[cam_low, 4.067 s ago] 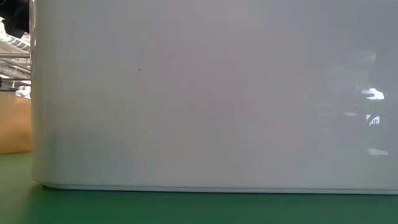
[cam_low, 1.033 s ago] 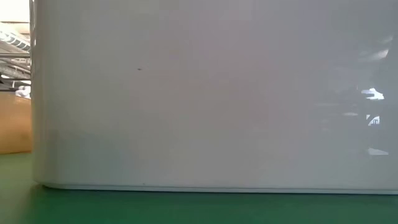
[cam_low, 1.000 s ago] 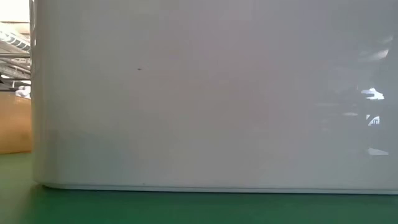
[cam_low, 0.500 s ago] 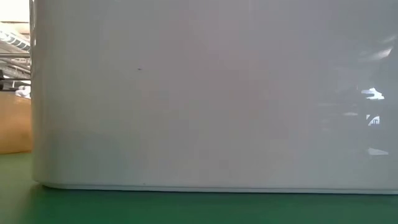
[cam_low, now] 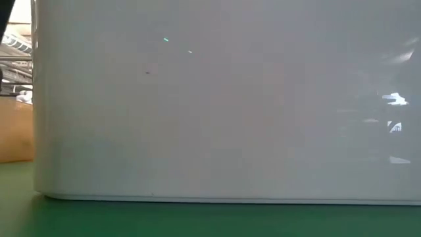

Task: Sort produce into baskets
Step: Put the lemon into the right white bin

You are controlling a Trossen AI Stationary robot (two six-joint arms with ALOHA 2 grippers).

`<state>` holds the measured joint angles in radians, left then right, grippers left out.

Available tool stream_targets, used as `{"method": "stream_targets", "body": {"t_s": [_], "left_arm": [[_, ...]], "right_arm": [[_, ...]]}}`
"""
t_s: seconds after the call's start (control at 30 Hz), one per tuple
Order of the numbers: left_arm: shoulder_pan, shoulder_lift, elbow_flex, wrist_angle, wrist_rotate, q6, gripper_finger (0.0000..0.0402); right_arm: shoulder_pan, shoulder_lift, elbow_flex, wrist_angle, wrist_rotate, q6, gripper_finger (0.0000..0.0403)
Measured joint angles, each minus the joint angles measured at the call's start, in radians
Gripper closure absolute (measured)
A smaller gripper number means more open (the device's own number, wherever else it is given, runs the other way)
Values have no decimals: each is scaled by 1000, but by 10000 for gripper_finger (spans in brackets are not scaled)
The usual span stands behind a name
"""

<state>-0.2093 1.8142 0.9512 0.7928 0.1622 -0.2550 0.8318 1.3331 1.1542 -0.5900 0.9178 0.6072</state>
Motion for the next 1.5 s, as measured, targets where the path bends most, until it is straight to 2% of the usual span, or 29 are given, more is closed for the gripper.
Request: {"method": "stream_targets", "body": {"t_s": [0.13,0.27,0.37,0.5,0.6,0.77,0.93,1.2,1.33,1.5], "left_arm": [[-7,137,151,-19,55,0,178],[-11,249,302,-59,118,7,178],[-8,323,400,-102,122,9,178],[0,407,523,-135,127,10,178],[11,461,617,-159,144,34,178],[26,538,743,-158,146,32,178],[26,602,838,-157,146,32,178],[17,723,992,-149,113,69,178],[17,775,1084,-154,104,134,178],[18,835,1176,-155,71,136,178]], "right_arm": [[30,0,0,126,134,-231,127],[62,0,0,145,153,-364,127],[102,-2,0,97,170,-382,127],[160,-13,0,9,349,-345,133],[194,-36,0,-120,462,-227,144],[234,-78,0,-329,571,53,164],[237,-107,0,-396,567,162,185],[230,-108,0,-387,583,96,205],[220,-108,0,-385,592,80,209],[209,-108,0,-386,599,62,209]]}}
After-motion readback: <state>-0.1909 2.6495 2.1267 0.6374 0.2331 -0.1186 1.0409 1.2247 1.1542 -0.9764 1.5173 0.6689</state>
